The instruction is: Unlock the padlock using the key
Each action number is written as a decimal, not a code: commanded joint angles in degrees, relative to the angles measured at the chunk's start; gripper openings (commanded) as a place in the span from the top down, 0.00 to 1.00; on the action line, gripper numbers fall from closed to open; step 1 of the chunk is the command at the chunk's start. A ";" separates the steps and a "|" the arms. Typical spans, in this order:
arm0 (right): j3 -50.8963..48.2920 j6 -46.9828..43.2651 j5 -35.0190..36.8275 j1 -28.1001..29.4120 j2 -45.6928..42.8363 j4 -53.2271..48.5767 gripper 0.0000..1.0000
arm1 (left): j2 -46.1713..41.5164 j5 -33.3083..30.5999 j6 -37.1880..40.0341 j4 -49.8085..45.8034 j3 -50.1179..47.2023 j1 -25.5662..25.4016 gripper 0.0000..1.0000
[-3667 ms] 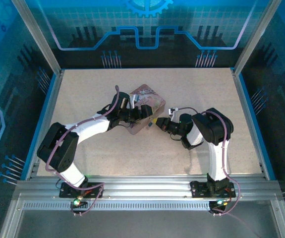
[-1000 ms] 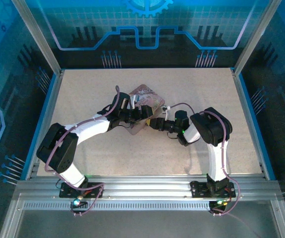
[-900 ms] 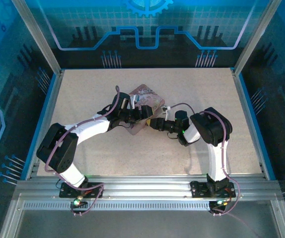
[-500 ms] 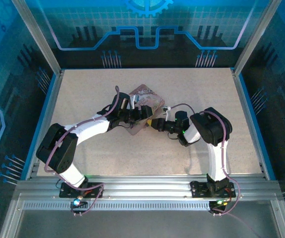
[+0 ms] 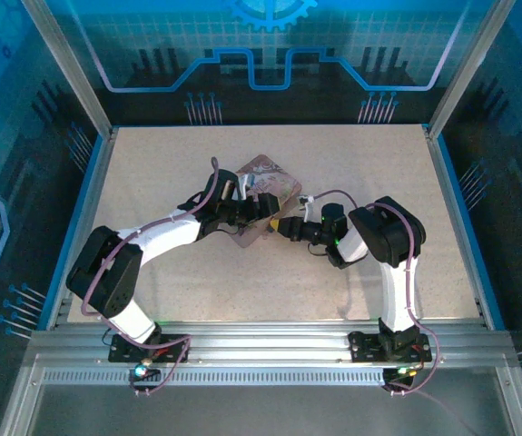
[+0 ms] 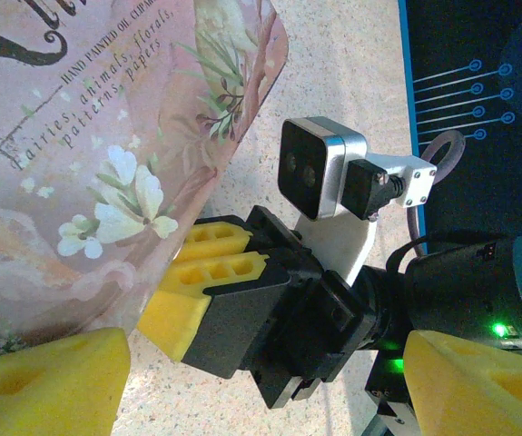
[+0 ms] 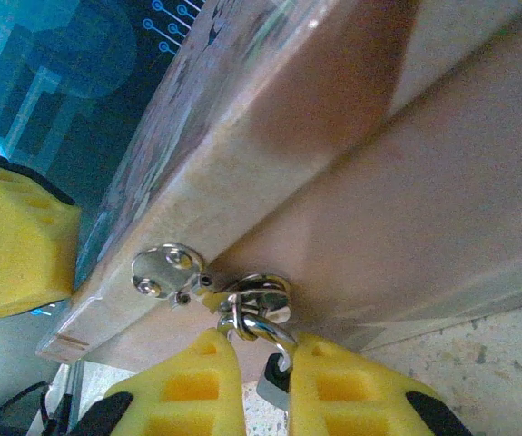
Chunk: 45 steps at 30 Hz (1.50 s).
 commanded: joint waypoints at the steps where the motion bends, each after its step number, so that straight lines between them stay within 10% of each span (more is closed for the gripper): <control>1: -0.48 -1.51 -2.96 0.19 0.64 1.48 0.91 | -0.22 -0.16 0.32 -4.17 -1.09 -0.58 0.20; 45: -2.94 26.11 4.26 -2.92 -0.22 9.79 1.00 | -1.94 -0.17 -1.21 -0.61 -6.87 -0.69 0.20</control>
